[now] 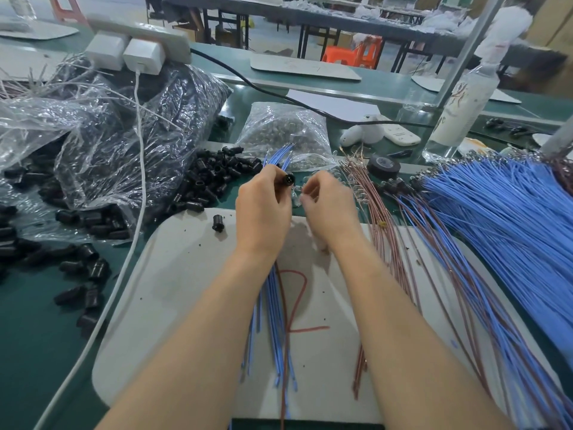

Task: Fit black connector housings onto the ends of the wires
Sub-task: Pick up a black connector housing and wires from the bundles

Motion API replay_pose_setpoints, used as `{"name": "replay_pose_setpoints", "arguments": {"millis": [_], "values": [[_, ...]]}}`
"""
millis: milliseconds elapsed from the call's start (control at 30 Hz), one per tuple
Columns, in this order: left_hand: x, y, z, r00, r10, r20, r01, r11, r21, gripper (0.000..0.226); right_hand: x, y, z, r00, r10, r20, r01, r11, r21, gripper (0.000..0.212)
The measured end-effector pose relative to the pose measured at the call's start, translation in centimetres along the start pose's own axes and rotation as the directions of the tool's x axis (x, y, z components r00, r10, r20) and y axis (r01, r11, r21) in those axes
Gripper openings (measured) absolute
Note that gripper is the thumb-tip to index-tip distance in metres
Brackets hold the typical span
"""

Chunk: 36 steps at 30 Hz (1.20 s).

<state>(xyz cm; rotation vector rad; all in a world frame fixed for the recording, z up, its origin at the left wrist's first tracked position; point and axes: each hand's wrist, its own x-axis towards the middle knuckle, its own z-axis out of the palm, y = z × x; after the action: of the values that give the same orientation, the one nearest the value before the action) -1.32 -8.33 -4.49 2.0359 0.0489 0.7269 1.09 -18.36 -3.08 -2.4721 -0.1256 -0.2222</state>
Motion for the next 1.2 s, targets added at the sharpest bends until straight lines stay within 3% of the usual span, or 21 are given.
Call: {"name": "replay_pose_setpoints", "arguments": {"millis": [100, 233, 500, 900, 1200], "values": [[0.0, 0.0, 0.1, 0.999, 0.012, 0.031, -0.012, 1.0, -0.011, 0.008, -0.8, 0.0, -1.4, 0.991, -0.018, -0.134, 0.065, 0.933, 0.353, 0.012], [-0.1, 0.1, 0.3, 0.999, 0.008, 0.05, -0.008, 1.0, -0.006, 0.009, -1.8, -0.2, -2.7, 0.97, -0.087, -0.228, 0.19, 0.853, 0.485, 0.012], [-0.1, 0.0, 0.4, 0.996, 0.053, 0.078, -0.056, 0.998, 0.041, 0.006, -3.0, 0.2, -2.4, 0.958, -0.096, -0.271, 0.212, 0.871, 0.443, 0.01], [-0.3, 0.3, 0.4, 0.992, 0.085, 0.097, -0.1, 0.981, 0.165, 0.009, -3.3, 0.0, -2.1, 0.902, -0.213, -0.376, 0.289, 0.944, 0.159, 0.006], [-0.2, -0.4, 0.7, 0.96, 0.169, 0.224, -0.197, 0.974, 0.109, 0.014, -2.3, 1.4, -2.3, 0.954, -0.065, -0.293, 0.143, 0.957, 0.253, 0.01]]}}
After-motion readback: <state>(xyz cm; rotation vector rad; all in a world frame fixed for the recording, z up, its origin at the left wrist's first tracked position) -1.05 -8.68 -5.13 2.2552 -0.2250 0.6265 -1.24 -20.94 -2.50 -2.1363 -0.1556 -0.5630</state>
